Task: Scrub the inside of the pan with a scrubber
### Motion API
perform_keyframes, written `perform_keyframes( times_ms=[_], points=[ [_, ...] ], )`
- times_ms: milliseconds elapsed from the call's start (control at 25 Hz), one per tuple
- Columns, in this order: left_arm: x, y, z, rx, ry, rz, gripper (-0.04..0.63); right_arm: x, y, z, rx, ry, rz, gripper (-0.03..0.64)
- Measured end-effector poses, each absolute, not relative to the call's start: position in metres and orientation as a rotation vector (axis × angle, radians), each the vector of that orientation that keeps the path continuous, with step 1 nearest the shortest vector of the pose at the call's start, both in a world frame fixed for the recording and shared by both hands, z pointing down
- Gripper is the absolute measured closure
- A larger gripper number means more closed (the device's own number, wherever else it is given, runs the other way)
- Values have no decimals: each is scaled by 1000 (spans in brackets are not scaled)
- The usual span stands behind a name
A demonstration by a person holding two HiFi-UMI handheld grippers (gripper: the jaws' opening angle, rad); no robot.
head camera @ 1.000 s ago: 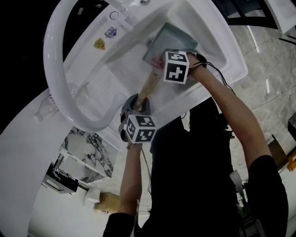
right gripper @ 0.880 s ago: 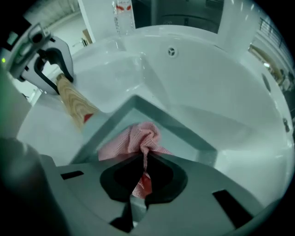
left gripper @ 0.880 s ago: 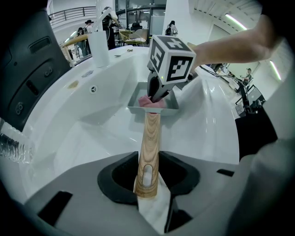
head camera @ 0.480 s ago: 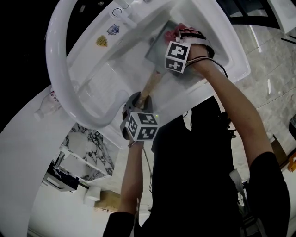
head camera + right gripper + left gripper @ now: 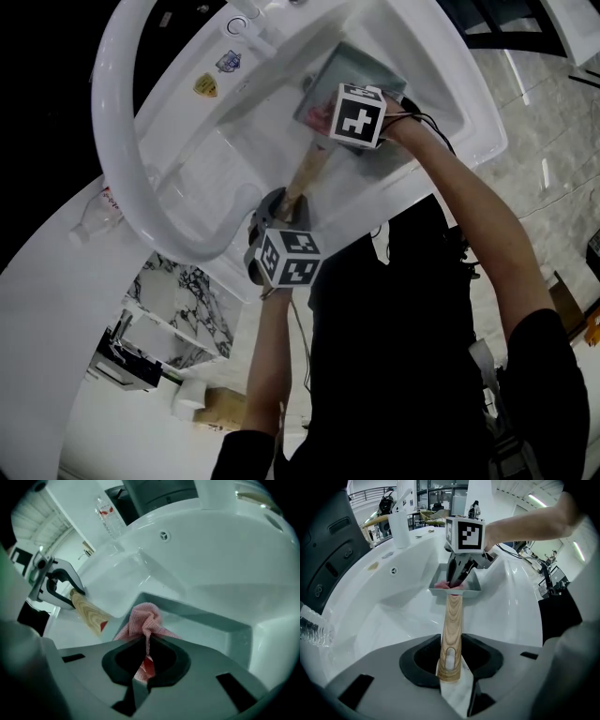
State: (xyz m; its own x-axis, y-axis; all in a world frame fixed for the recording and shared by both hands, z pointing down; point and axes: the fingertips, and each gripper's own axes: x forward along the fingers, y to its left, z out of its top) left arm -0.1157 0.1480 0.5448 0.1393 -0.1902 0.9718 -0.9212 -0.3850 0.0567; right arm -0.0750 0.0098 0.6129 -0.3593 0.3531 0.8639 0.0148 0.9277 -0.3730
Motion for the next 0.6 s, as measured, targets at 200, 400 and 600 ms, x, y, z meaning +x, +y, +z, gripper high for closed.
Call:
perform_keyframes(
  times_ms=[200, 400, 600],
  points=[
    [-116, 149, 546, 1712, -1074, 1303, 446, -89, 23, 610, -362, -1912, 544, 581],
    [-115, 149, 546, 1716, -1071, 1294, 446, -76, -27, 621, -153, -1897, 313, 581],
    [-116, 149, 546, 1716, -1072, 1297, 446, -59, -82, 638, 37, -1793, -93, 581]
  ],
)
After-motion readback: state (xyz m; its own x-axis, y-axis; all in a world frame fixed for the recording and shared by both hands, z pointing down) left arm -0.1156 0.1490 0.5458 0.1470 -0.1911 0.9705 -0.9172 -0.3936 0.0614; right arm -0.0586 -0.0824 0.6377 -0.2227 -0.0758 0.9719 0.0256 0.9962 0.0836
